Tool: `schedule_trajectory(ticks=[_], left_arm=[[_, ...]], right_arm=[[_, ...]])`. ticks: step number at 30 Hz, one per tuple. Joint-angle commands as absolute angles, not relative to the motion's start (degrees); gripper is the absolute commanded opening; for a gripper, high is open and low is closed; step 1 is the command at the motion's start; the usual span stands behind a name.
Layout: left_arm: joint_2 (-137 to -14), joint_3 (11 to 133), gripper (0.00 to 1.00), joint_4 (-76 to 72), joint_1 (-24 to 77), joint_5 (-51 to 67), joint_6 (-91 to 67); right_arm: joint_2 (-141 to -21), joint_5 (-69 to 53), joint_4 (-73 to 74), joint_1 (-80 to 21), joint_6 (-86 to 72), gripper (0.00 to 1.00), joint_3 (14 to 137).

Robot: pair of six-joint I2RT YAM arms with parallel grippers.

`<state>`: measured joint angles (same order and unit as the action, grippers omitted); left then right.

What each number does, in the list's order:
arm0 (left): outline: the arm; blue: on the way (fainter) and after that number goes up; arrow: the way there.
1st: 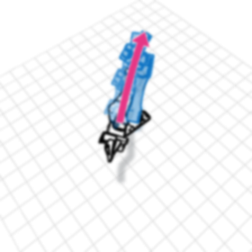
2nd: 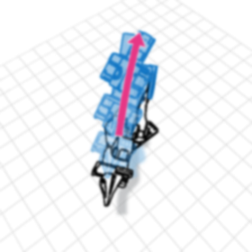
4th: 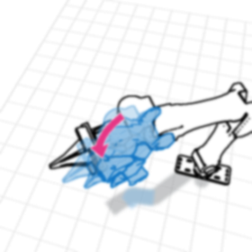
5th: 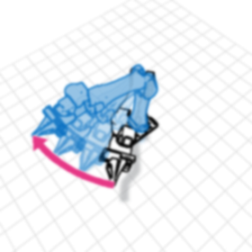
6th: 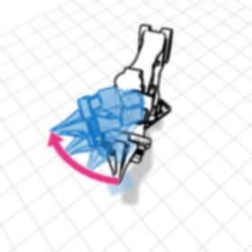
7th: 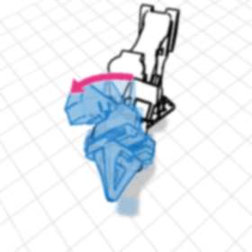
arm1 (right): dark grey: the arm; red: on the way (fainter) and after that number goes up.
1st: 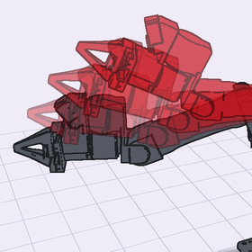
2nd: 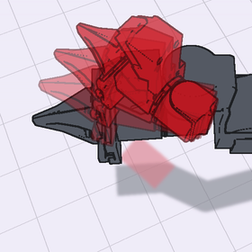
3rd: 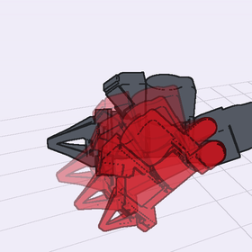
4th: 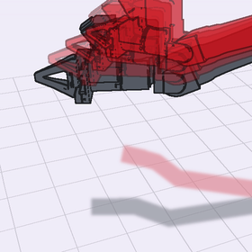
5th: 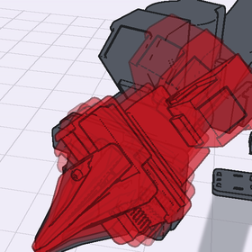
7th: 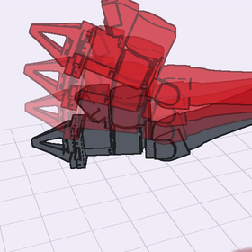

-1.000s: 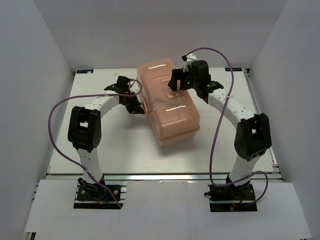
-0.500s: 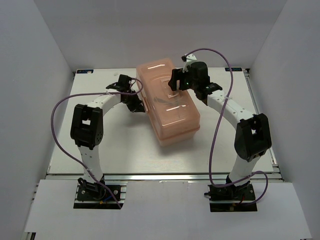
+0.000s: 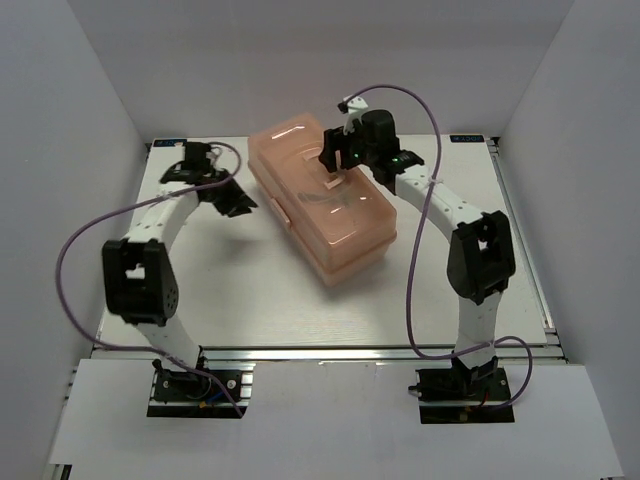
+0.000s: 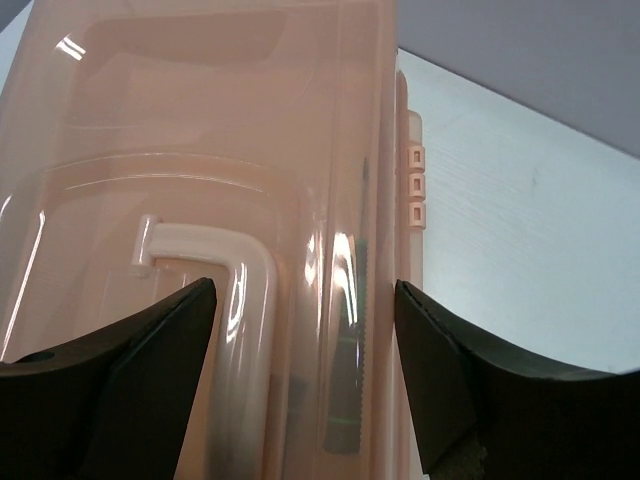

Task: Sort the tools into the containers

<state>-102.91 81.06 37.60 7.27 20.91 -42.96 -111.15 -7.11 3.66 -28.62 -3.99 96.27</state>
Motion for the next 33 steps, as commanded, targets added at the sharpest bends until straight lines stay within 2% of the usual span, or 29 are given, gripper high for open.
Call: schedule_trajectory(ticks=[1,5,11,13,15,17,20,27,31,33], left_arm=[[-91.5,78.8,0.35,41.3,1.0,19.0,-38.1],[-83.8,75.1,0.39,43.8,0.1,17.1,-35.9],[-67.4,62.7,0.4,36.0,0.1,20.8,-38.4],[-64.4,58.9,0.43,32.9,0.1,22.1,-39.3],[-61.0,57.0,0.44,30.3,0.1,23.8,-40.0],[-58.6,54.9,0.46,28.2,0.1,25.2,-40.6],[-56.6,53.4,0.49,26.9,0.1,26.1,-40.8],[-54.3,50.8,0.52,23.6,0.1,25.8,-41.6],[-53.5,50.4,0.52,23.3,0.1,24.3,-41.1],[-53.1,50.0,0.5,23.5,0.1,23.5,-40.8]], right_arm=[[-119.8,-13.7,14.8,-32.8,3.2,0.76,100.4],[-125.4,-17.0,18.4,-33.6,4.9,0.76,109.6],[-135.9,-18.4,20.8,-37.3,5.2,0.76,127.2],[-138.6,-19.1,20.4,-38.5,4.4,0.76,130.2],[-139.0,-18.6,18.2,-39.5,3.4,0.81,131.7],[-137.6,-17.1,15.4,-39.7,2.4,0.89,131.7],[-134.6,-16.2,12.6,-39.0,1.8,0.89,131.1],[-116.8,-20.5,2.6,-32.1,-3.0,0.89,123.2],[-105.5,-20.6,3.5,-28.3,-0.5,0.88,112.9],[-98.3,-17.7,4.9,-26.6,4.2,0.84,101.5]])
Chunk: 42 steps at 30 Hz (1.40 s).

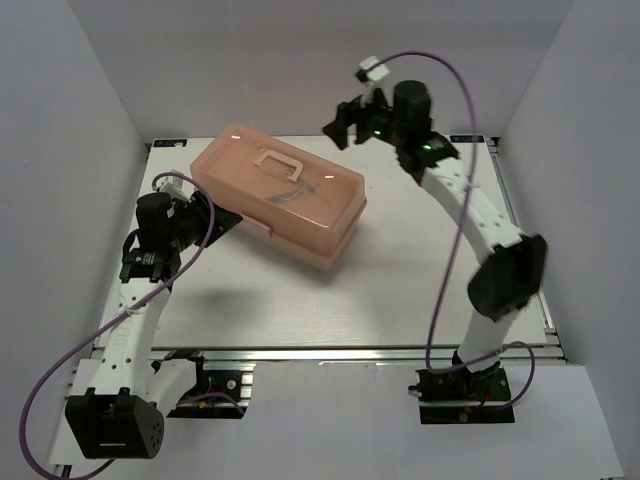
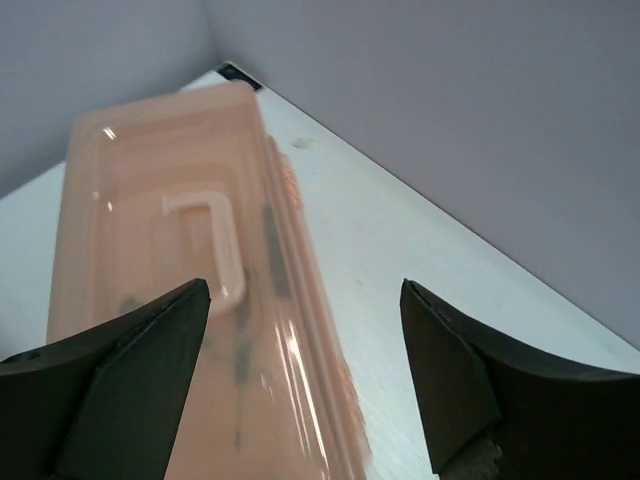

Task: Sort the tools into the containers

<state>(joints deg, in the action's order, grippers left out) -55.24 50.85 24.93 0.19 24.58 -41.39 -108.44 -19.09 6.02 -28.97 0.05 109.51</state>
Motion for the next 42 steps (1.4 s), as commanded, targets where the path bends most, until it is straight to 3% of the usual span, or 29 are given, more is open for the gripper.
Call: schedule_trajectory(ticks=[1,3,4,5,7,8,9,10,14,26,35,38,39,41,42], left_arm=[[-52.4,49.8,0.49,23.5,0.1,22.8,-40.8],[-51.3,49.5,0.44,24.1,0.1,21.1,-41.0],[-50.1,49.6,0.35,24.5,0.1,18.6,-41.0],[-49.4,49.5,0.33,25.3,0.1,17.2,-41.2],[-46.8,49.4,0.34,26.0,0.1,13.3,-41.3],[-45.9,49.2,0.36,26.2,0.1,12.4,-41.2],[-45.1,49.3,0.41,26.2,0.1,11.5,-41.1],[-44.3,49.5,0.52,26.4,0.1,10.0,-41.0],[-42.3,50.8,0.65,28.1,0.1,8.6,-40.0],[-33.1,52.6,0.7,38.5,0.1,2.6,-40.6],[-28.3,53.2,0.74,43.9,0.1,-1.0,-41.3],[-28.1,51.9,0.76,42.6,0.1,-0.1,-41.5],[-28.3,51.5,0.77,42.1,0.1,0.0,-41.7],[-28.5,49.8,0.81,39.6,0.1,4.2,-41.8],[-29.0,49.3,0.82,38.4,0.1,5.5,-41.8]], right_arm=[[-95.9,-16.6,5.6,-26.0,5.8,0.81,97.4],[-89.5,-12.2,8.0,-24.9,10.1,0.58,85.0],[-87.6,-11.2,9.2,-24.7,11.2,0.39,81.4],[-83.9,-9.1,10.3,-24.5,12.0,0.28,74.5],[-80.3,-8.0,11.6,-24.5,12.9,0.07,67.8],[-79.0,-8.3,11.8,-24.5,13.0,0.05,65.0],[-77.1,-8.6,11.3,-24.5,12.8,0.04,60.7],[-76.7,-8.8,11.1,-24.6,12.7,0.04,59.4],[-81.9,-9.5,9.5,-24.7,10.7,0.04,59.6],[-99.7,-9.8,10.5,-35.1,10.0,0.02,81.2],[-105.7,-9.6,9.6,-39.5,10.3,0.05,87.4],[-105.4,-10.7,9.2,-39.6,10.5,0.15,87.2],[-105.0,-10.7,8.9,-39.5,10.6,0.29,86.6],[-103.0,-11.1,8.6,-39.1,11.8,0.45,85.3],[-102.2,-10.9,8.8,-38.9,12.0,0.6,83.9]])
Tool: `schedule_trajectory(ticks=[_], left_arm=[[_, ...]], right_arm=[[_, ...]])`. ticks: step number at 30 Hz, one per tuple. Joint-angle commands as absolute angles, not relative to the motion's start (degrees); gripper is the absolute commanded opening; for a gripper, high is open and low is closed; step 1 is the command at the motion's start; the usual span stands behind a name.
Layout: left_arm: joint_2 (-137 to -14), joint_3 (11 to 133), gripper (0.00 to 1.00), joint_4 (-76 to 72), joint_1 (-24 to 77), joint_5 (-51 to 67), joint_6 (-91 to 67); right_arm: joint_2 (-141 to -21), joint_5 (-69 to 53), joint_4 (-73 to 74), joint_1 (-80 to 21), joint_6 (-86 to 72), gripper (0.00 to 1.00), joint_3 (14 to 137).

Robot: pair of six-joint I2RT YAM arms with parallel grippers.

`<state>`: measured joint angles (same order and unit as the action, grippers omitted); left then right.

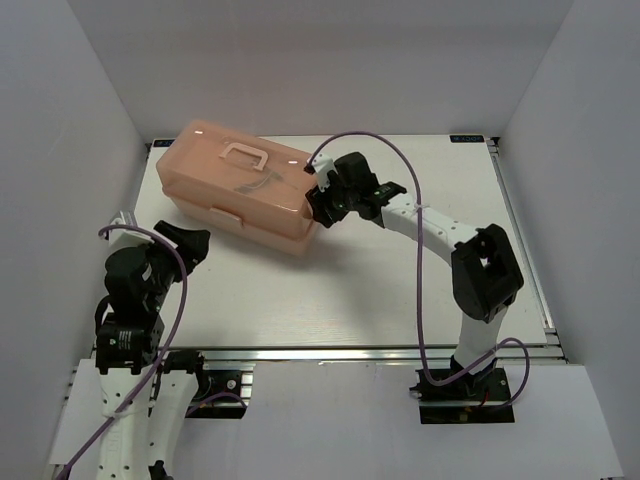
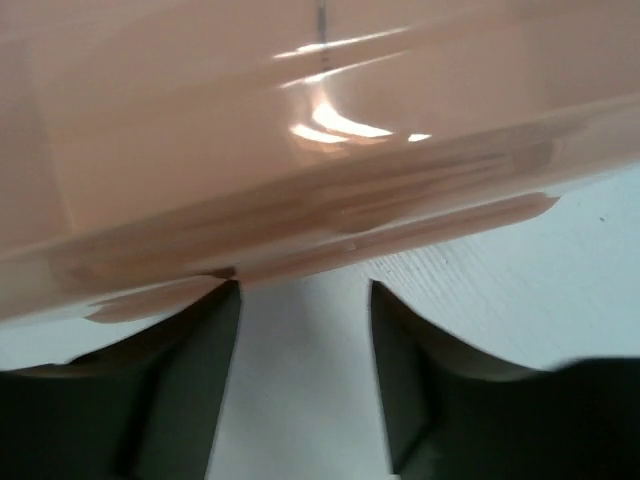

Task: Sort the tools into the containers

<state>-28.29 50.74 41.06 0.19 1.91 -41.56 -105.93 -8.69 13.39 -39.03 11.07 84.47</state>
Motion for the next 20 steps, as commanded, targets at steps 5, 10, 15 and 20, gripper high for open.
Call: schedule_trajectory(ticks=[5,10,15,20], left_arm=[[-32.2,47.4,0.88,29.2,0.1,14.4,-40.6],[-35.2,45.3,0.98,20.2,0.1,22.9,-41.2],[-37.3,44.1,0.98,16.2,0.1,26.2,-42.0],[-38.6,44.6,0.98,15.0,0.1,27.2,-41.5]], right_arm=[[-92.2,-11.9,12.8,-33.8,11.3,0.82,77.5],[-79.0,-17.3,17.0,-26.6,7.8,0.89,70.8],[-71.2,-9.1,22.0,-26.3,0.4,0.89,71.1],[-67.8,-6.7,24.7,-26.0,-1.2,0.89,74.2]])
